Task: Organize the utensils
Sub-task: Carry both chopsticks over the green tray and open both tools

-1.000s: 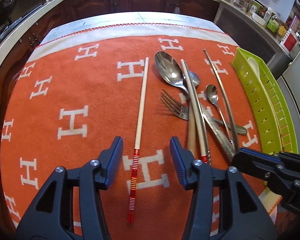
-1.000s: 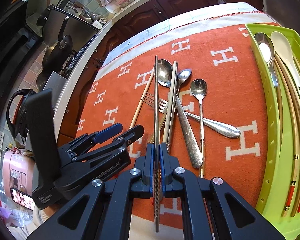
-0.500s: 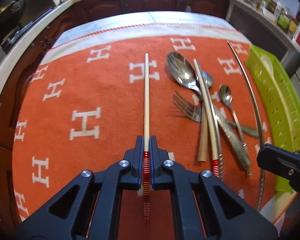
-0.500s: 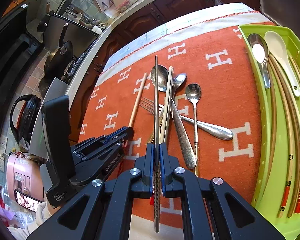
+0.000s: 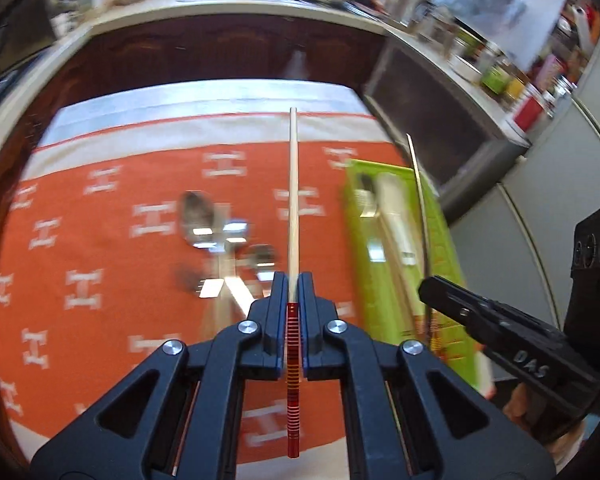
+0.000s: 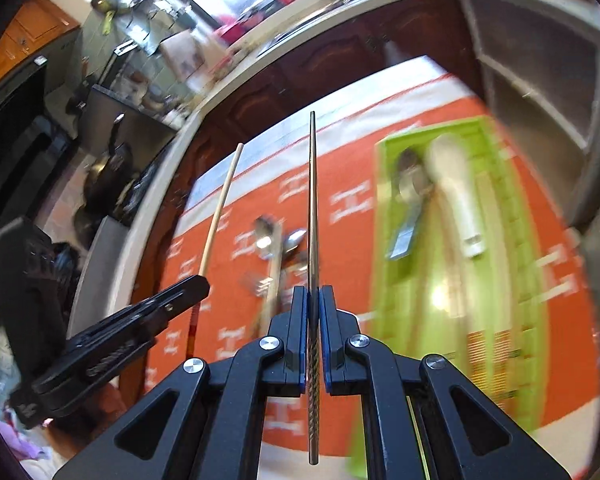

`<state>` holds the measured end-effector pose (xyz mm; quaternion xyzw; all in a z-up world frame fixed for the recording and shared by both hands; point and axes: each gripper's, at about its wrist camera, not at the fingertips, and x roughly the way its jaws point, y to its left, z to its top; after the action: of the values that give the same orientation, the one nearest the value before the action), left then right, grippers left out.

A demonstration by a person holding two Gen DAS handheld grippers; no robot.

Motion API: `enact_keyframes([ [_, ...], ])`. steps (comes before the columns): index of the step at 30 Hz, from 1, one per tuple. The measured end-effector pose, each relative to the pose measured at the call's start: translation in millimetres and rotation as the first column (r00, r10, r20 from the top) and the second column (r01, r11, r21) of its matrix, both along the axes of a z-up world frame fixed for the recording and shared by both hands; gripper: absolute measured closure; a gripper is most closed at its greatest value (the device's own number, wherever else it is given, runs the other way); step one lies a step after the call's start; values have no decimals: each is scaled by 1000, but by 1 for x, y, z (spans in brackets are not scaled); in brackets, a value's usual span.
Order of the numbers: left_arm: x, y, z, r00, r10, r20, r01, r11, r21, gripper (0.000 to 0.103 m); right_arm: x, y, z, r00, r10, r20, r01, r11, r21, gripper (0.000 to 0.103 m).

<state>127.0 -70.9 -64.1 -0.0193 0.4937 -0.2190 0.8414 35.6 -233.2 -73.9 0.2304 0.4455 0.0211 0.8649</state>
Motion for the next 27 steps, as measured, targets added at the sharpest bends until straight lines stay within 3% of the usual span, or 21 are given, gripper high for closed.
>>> enact_keyframes([
  [5,-8,-68,-11,995,-84,-47,83,996,-10,100,-13,-46,3,995,-88,-48,82,991,-105,98],
  [12,-17,-126,-55,980,-128,-154,131,991,8,100,-23,-83,-23,979,-136,-150,116,984,-136,98],
  [19,-11,-128,-79,974,-118,-191,128,991,41,100,-20,-93,-42,968,-158,-195,131,981,-142,97],
  [24,-16,-125,-73,976,-127,-176,142,987,73,99,-13,-91,-50,968,-172,-185,146,979,-144,96],
  [27,-21,-114,-61,979,-134,-156,149,985,90,91,-14,-85,-46,969,-169,-182,143,979,-144,96],
])
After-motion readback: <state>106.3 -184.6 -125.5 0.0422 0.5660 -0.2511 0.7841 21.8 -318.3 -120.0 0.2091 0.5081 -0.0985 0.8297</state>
